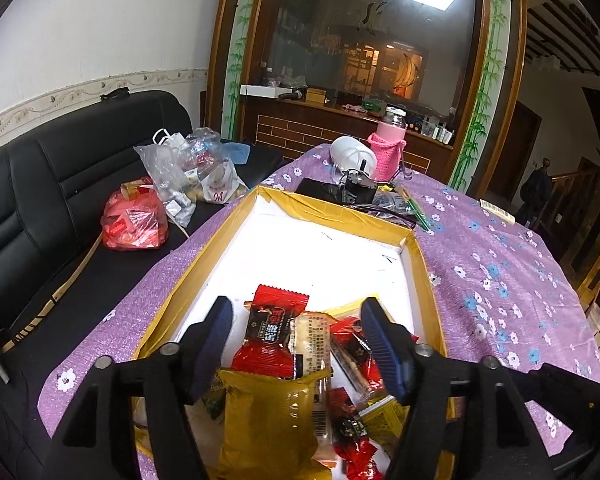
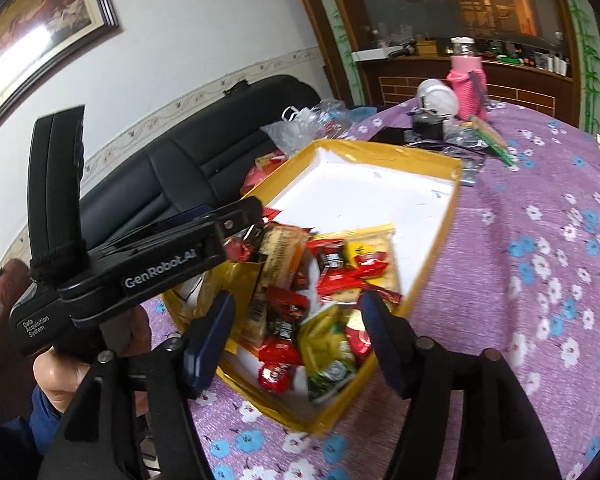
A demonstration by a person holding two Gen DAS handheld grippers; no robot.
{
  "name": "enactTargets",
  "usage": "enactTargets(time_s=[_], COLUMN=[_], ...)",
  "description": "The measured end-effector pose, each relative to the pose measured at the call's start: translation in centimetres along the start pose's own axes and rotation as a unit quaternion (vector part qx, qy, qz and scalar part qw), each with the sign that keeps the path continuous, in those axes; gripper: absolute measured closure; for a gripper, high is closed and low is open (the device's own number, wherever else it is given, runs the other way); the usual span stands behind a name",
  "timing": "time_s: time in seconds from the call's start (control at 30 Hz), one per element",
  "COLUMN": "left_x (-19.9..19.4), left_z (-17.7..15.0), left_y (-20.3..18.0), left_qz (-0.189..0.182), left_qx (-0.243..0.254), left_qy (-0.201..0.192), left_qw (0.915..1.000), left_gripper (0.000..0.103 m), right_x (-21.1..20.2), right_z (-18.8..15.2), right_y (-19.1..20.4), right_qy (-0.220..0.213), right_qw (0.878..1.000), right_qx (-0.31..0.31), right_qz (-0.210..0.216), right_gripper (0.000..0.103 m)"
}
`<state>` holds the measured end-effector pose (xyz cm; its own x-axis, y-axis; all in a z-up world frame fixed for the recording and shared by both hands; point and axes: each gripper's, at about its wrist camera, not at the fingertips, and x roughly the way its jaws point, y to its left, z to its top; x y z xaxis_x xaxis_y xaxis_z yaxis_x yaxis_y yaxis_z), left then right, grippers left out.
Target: Organize snacks
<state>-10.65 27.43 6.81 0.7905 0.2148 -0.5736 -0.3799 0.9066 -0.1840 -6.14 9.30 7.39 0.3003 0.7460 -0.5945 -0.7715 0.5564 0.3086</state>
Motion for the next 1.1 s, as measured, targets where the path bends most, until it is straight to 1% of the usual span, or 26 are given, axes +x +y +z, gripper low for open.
enactTargets(time_s=[0.03, 0.13, 0.2, 0.27, 0.37, 0.43, 0.5, 0.53, 0.63, 0.67, 0.7, 0.77, 0.9, 0.97, 1.03, 1.1], left_x=[-0.1, -0.5, -0.6, -1.0, -1.7, -1.9, -1.9, -1.8, -1.3, -1.0, -0.8, -0.6, -0.3, 0.0, 0.2, 0.7], left_z=[0.0, 0.0, 0.1, 0.2, 0.2, 0.1, -0.1, -0.1, -0.7, -0.7, -0.8, -0.8, -0.8, -1.0, -1.3, -1.6], left_y=[-0.1, -0.5, -0.8, -1.4, -2.1, -2.7, -3.6, -3.8, -5.0, -5.3, -5.4, -5.3, -4.7, -4.6, -4.4, -4.2], left_qz=[0.001, 0.005, 0.007, 0.008, 0.010, 0.015, 0.027, 0.034, 0.069, 0.080, 0.089, 0.093, 0.102, 0.127, 0.135, 0.147], left_qx=[-0.001, -0.001, 0.002, 0.006, 0.013, 0.016, 0.022, 0.024, 0.045, 0.049, 0.050, 0.048, 0.046, 0.048, 0.049, 0.045], left_qy=[-0.001, -0.004, -0.006, -0.012, -0.027, -0.033, -0.034, -0.034, -0.030, -0.026, -0.021, -0.015, -0.013, -0.007, -0.002, 0.013], left_qw=[1.0000, 1.0000, 1.0000, 0.9999, 0.9995, 0.9992, 0.9988, 0.9986, 0.9962, 0.9952, 0.9945, 0.9943, 0.9936, 0.9907, 0.9896, 0.9880], left_gripper=[0.027, 0.025, 0.021, 0.010, 0.004, 0.001, 0.001, 0.001, 0.001, 0.001, 0.001, 0.001, 0.001, 0.001, 0.001, 0.001], right_x=[-0.2, -0.8, -1.5, -2.0, -2.9, -3.7, -3.9, -3.9, -3.5, -3.4, -3.3, -3.0, -2.9, -2.9, -2.9, -2.7], right_z=[-0.1, 0.0, 0.0, 0.1, 0.3, 0.3, 0.2, 0.0, -0.4, -0.5, -0.6, -0.7, -1.1, -1.2, -1.3, -1.4], right_y=[-0.3, -1.4, -1.9, -2.4, -3.3, -3.8, -4.9, -5.3, -6.7, -7.1, -7.6, -7.9, -7.2, -6.9, -6.4, -6.1], right_qy=[-0.002, -0.008, -0.014, -0.021, -0.034, -0.047, -0.052, -0.051, -0.050, -0.046, -0.041, -0.034, -0.033, -0.034, -0.037, -0.038], right_qw=[1.000, 1.000, 1.000, 0.999, 0.999, 0.997, 0.995, 0.994, 0.991, 0.990, 0.991, 0.992, 0.993, 0.993, 0.993, 0.993], right_qx=[0.004, 0.015, 0.021, 0.025, 0.021, 0.015, 0.020, 0.022, 0.028, 0.035, 0.045, 0.055, 0.043, 0.035, 0.025, 0.018], right_qz=[-0.001, -0.004, -0.006, -0.012, -0.035, -0.061, -0.081, -0.090, -0.123, -0.126, -0.117, -0.104, -0.106, -0.107, -0.112, -0.115], right_gripper=[0.034, 0.032, 0.030, 0.026, 0.021, 0.016, 0.011, 0.011, 0.011, 0.011, 0.011, 0.011, 0.011, 0.011, 0.011, 0.011])
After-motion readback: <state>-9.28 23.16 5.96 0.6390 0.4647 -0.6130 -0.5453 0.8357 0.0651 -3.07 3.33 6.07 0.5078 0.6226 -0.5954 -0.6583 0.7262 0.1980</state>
